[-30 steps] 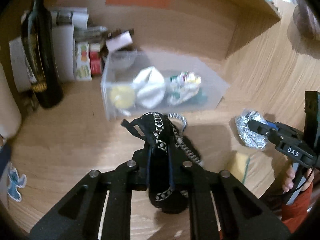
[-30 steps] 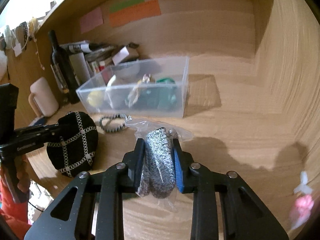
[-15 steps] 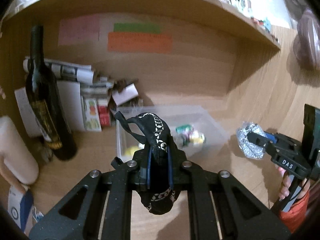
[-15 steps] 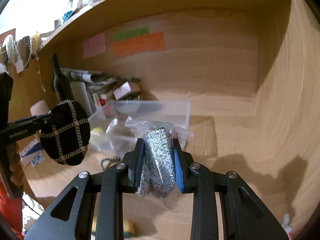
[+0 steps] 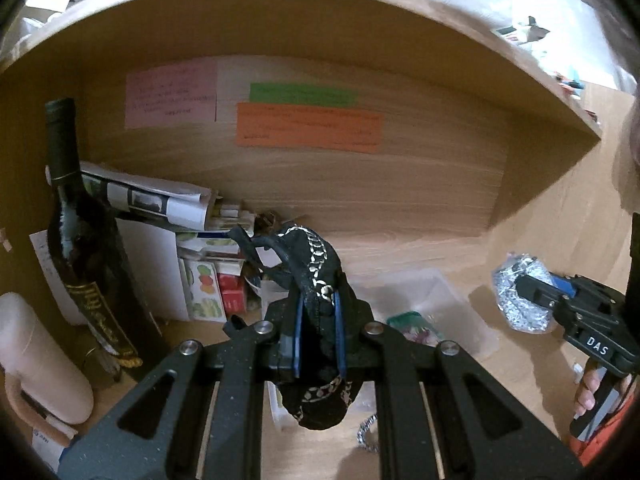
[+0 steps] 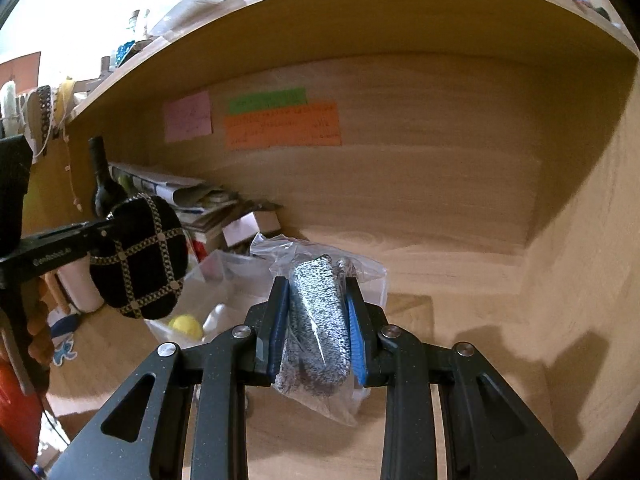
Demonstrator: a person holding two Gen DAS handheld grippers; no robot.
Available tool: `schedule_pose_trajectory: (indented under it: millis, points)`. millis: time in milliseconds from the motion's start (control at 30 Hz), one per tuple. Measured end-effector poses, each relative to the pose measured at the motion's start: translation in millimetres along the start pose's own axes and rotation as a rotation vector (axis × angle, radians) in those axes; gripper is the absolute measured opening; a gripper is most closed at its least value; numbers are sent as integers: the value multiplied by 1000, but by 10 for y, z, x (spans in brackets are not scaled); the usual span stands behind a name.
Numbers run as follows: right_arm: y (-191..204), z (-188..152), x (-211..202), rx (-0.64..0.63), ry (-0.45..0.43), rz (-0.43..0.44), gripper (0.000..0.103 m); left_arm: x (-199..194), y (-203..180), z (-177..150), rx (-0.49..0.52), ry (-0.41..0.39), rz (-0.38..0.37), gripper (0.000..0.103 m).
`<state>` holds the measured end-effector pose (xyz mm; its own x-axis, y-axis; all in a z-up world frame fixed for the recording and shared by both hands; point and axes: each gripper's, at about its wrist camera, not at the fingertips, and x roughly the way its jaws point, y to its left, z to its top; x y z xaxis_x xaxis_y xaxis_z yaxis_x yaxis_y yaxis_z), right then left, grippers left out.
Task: Organize soft objects
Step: 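Carry the cap into the bin with the left tool while the right tool drops the bagged sock in, then grasp the yellow-green sponge with the right tool while the left tool grasps the bead bracelet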
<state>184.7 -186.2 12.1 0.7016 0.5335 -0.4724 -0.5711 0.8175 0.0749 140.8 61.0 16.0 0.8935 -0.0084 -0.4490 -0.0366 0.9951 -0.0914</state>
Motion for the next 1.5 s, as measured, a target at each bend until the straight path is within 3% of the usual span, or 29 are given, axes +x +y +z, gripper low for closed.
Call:
schedule_pose_trajectory:
  millis: [533,800,967,1033,1133,1200,1267,1500]
  points:
    - [112,-78,738,-38,179,48,25,877,-55,-240,-3,189,-19,12]
    - [46,-258,1060,-26,288,50,25,1073,-132,-386,32,247,2,13]
    - [69,-312,1087,-54,310,51,28,1054,-120,-411,47,261,17,19]
    - [81,-323,1078,-64,313,48,29,1042,-121,-404,53,263,19,27]
    - [83,-325,1064,-67,317,41,37,996,-131,-401,53,263,10,42]
    - [79,-323,1053,-66,314,35,47,932,-142,-408,55,261,5,52]
    - [77,-316,1017,-69,310,37,64,882,-142,-416,48,261,-7,62]
    - [107,-230,680,-75,235,9,81,556,-178,-390,37,225,-33,76]
